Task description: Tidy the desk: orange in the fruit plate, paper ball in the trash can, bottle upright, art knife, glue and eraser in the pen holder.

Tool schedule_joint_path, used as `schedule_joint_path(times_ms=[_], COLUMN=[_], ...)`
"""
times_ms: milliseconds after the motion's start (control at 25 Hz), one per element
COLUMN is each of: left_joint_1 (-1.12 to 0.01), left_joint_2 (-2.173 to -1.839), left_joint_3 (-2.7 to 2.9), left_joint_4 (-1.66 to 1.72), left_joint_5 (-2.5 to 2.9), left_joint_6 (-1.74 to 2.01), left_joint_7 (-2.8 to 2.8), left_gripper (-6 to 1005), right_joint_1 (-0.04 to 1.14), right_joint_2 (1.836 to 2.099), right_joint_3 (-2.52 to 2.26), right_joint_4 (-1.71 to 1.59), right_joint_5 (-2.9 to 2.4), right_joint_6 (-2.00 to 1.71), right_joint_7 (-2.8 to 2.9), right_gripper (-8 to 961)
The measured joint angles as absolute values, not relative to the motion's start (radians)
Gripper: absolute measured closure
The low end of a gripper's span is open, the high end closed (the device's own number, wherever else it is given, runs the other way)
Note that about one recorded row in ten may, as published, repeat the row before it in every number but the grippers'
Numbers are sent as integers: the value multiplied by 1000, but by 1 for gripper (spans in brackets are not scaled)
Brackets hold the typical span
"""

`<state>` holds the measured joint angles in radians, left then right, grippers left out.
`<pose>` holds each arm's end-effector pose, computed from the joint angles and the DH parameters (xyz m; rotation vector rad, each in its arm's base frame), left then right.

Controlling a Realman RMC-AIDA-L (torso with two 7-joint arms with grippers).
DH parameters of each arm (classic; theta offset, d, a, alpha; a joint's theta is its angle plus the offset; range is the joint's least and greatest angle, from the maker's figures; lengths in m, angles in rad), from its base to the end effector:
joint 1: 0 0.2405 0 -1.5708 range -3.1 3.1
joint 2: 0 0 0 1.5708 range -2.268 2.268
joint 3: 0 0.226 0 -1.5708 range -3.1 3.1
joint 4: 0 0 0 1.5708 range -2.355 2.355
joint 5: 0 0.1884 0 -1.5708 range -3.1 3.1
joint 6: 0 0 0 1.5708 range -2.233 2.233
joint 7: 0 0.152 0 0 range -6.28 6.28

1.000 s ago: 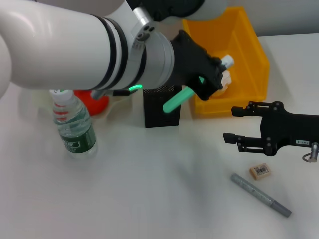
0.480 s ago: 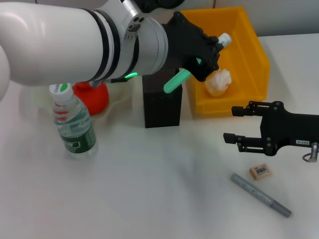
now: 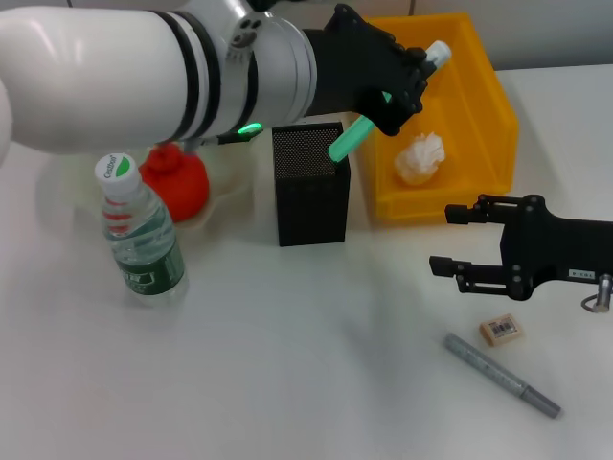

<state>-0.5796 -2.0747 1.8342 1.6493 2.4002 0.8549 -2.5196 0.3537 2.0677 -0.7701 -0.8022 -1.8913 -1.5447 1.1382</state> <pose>-0.0053 0.3185 -0.0309 -2.5826 -0.0456 -0.2944 0.2527 0.2816 0.0306 -2.6329 0.2999 0.5730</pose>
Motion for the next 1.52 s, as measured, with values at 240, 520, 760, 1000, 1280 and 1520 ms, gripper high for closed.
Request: schedule_joint_path(times_ms=[240, 520, 760, 1000, 1280, 1520], left_joint_1=[-579, -578, -579, -579, -583, -587], left_joint_2=[-2074, -2074, -2074, -2074, -2075, -2075], left_joint_3=[1815, 1788, 1773, 1770, 1759, 1745], left_joint_4=[1595, 1506, 1434, 1376, 1296, 1232], left_joint_5=[2320, 2192, 2096, 2041, 1949, 1873], left_joint_6=[808, 753, 710, 668, 634, 616], left_joint_7=[-2418, -2274, -2155, -2082, -1968, -1888], left_gripper=[912, 911, 910, 910, 908, 908], right_joint_1=[350, 348, 345, 343, 340, 340], right_joint_2=[2068, 2068, 2069, 2071, 2072, 2074], right_joint_3=[-770, -770, -767, -758, -758, -758], right_joint_4=[-802, -802, -802, -802, -802, -802], right_joint_5=[-1891, -1891, -1891, -1892, -1893, -1893], right_joint_6=[-1544, -1543, -1543, -1543, -1545, -1551], right_joint_7=[1140, 1143, 1146, 1147, 1148, 1150], right_gripper=[265, 265, 265, 265, 265, 265])
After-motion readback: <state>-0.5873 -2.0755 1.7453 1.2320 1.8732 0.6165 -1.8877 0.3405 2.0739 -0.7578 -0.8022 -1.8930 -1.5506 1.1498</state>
